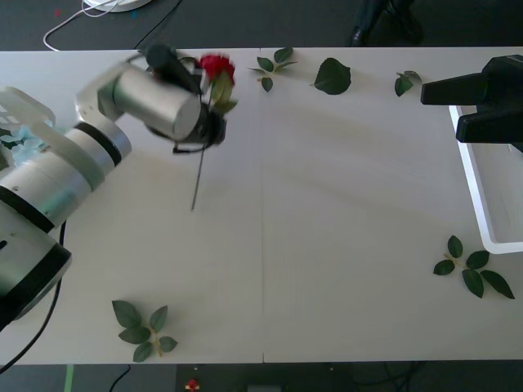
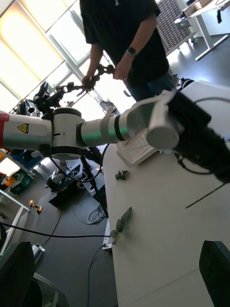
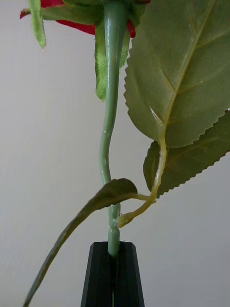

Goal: Place the red flowers into the right box and the blue flowers into the left box. If a person shows an open palm, hand one flower to the person first, then continue sorting.

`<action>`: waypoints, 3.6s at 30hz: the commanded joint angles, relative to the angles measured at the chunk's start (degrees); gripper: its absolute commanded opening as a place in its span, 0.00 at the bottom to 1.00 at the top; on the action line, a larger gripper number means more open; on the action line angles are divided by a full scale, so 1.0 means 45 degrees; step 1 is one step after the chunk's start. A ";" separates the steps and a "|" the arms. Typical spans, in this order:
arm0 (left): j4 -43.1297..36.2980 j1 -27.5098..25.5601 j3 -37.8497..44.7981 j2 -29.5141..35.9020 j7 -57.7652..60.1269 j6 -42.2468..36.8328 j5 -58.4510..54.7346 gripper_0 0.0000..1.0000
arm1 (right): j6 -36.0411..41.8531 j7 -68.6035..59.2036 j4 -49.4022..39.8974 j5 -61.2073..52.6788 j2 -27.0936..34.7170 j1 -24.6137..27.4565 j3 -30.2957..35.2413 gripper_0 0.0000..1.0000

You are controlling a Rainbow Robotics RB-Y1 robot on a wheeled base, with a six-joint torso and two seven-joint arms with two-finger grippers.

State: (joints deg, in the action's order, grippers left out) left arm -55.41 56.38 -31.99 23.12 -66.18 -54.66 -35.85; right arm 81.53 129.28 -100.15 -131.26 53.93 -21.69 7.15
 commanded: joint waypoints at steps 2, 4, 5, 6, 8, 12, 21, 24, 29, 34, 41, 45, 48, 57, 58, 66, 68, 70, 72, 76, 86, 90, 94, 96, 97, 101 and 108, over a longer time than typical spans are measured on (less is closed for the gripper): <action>-0.2452 0.0029 0.1992 0.0643 -0.0235 0.0135 -0.0354 0.00 | -0.0031 -0.0312 -0.0342 -0.0167 0.0301 0.0114 0.0168 1.00; -0.3214 0.0029 0.2637 0.0643 -0.0196 0.0135 -0.0510 0.00 | -0.0031 -0.0312 -0.0342 -0.0167 0.0301 0.0114 0.0168 1.00; -0.3546 0.0029 0.2910 0.0623 -0.0176 0.0135 -0.0764 0.00 | -0.0031 -0.0312 -0.0342 -0.0167 0.0301 0.0114 0.0168 1.00; -0.3721 0.0029 0.3106 0.0623 -0.0196 0.0135 -0.0940 0.00 | -0.0031 -0.0312 -0.0342 -0.0167 0.0301 0.0114 0.0168 1.00; -0.4464 0.0029 0.3789 0.0623 -0.0176 0.0135 -0.1702 0.00 | -0.0031 -0.0312 -0.0342 -0.0167 0.0301 0.0114 0.0168 1.00; -0.5518 0.0029 0.4473 0.0623 -0.0098 0.0135 -0.2815 0.00 | -0.0031 -0.0312 -0.0342 -0.0167 0.0301 0.0114 0.0168 1.00; -0.8214 -0.0069 0.4942 0.0623 0.0078 0.0936 -0.6311 0.00 | -0.0031 -0.0312 -0.0342 -0.0167 0.0301 0.0114 0.0168 1.00; -0.9210 -0.0381 0.4942 0.0623 0.0019 0.1463 -0.7209 0.00 | -0.0031 -0.0312 -0.0342 -0.0167 0.0301 0.0114 0.0168 1.00; -1.0987 -0.1006 0.4942 0.0740 0.0019 0.1717 -0.8225 0.00 | -0.0031 -0.0312 -0.0342 -0.0167 0.0301 0.0114 0.0168 1.00; -1.2256 -0.1436 0.4942 0.0916 -0.0020 0.1717 -0.8948 0.00 | -0.0031 -0.0312 -0.0342 -0.0167 0.0301 0.0114 0.0168 1.00; -1.2862 -0.1631 0.4863 0.0955 -0.0117 0.2049 -0.9729 0.00 | -0.0031 -0.0312 -0.0342 -0.0167 0.0301 0.0114 0.0168 1.00; -1.2960 -0.1866 0.4707 0.0955 -0.0235 0.2303 -1.0198 0.00 | -0.0070 -0.0331 -0.0205 -0.0206 0.0301 0.0348 -0.0183 1.00; -1.3038 -0.2139 0.4453 0.1092 -0.0352 0.2733 -1.0471 0.00 | -0.0382 -0.0331 -0.0205 -0.0635 0.0438 0.0328 -0.0339 1.00; -1.3038 -0.2335 0.4297 0.1346 -0.0606 0.2830 -1.1037 0.00 | -0.0988 -0.1581 -0.0342 -0.1827 -0.0011 0.0289 -0.0339 1.00; -1.3038 -0.2335 0.4297 0.1346 -0.0606 0.2830 -1.1037 0.00 | -0.1027 -0.1679 -0.0401 -0.1827 -0.0070 0.0270 -0.0359 1.00; -1.3038 -0.2335 0.4297 0.1346 -0.0606 0.2830 -1.1037 0.00 | -0.2550 -0.2109 -0.1241 -0.1807 -0.0363 -0.0023 -0.1765 1.00; -1.3038 -0.2335 0.4297 0.1346 -0.0606 0.2830 -1.1037 0.00 | -0.2980 -0.2128 -0.1494 -0.1807 -0.0382 -0.0101 -0.2136 1.00; -1.3038 -0.2335 0.4297 0.1346 -0.0606 0.2830 -1.1037 0.00 | -0.3312 -0.2128 -0.1670 -0.1807 -0.0422 -0.0238 -0.2507 1.00; -1.3038 -0.2335 0.4297 0.1346 -0.0606 0.2830 -1.1037 0.00 | -0.3703 -0.2128 -0.1846 -0.1807 -0.0500 -0.0433 -0.2976 1.00; -1.3038 -0.2335 0.4297 0.1346 -0.0606 0.2830 -1.1037 0.00 | -0.4132 -0.2031 -0.1885 -0.1749 -0.0714 -0.0883 -0.3562 1.00; -1.3038 -0.2335 0.4297 0.1346 -0.0606 0.2830 -1.1037 0.00 | -0.4640 -0.2167 -0.1885 -0.0401 -0.1906 -0.2015 -0.3777 0.86; -1.3038 -0.2335 0.4297 0.1346 -0.0606 0.2830 -1.1037 0.00 | -0.4816 -0.2187 -0.1885 -0.0401 -0.2062 -0.2094 -0.3855 0.00; -1.3038 -0.2335 0.4297 0.1346 -0.0606 0.2830 -1.1037 0.00 | -0.4816 -0.2167 -0.1885 -0.0401 -0.2121 -0.2133 -0.3855 0.00; -1.3038 -0.2335 0.4297 0.1346 -0.0606 0.2830 -1.1037 0.00 | -0.4816 -0.2109 -0.1885 -0.0421 -0.2121 -0.2133 -0.3855 0.00; -1.3038 -0.2335 0.4297 0.1346 -0.0606 0.2830 -1.1037 0.00 | -0.4816 -0.2109 -0.1885 -0.0421 -0.2121 -0.2133 -0.3855 0.00; -1.3038 -0.2335 0.4297 0.1346 -0.0606 0.2830 -1.1037 0.00 | -0.4816 -0.2089 -0.1885 -0.0421 -0.2121 -0.2133 -0.3855 0.00; -1.3038 -0.2335 0.4297 0.1346 -0.0606 0.2830 -1.1037 0.00 | -0.4816 -0.2031 -0.1885 -0.0421 -0.2199 -0.2133 -0.3855 0.00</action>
State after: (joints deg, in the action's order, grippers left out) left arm -111.82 46.11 -11.96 27.44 -66.19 -42.80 -84.90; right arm 60.46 121.23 -106.76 -133.37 45.60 -28.99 -9.87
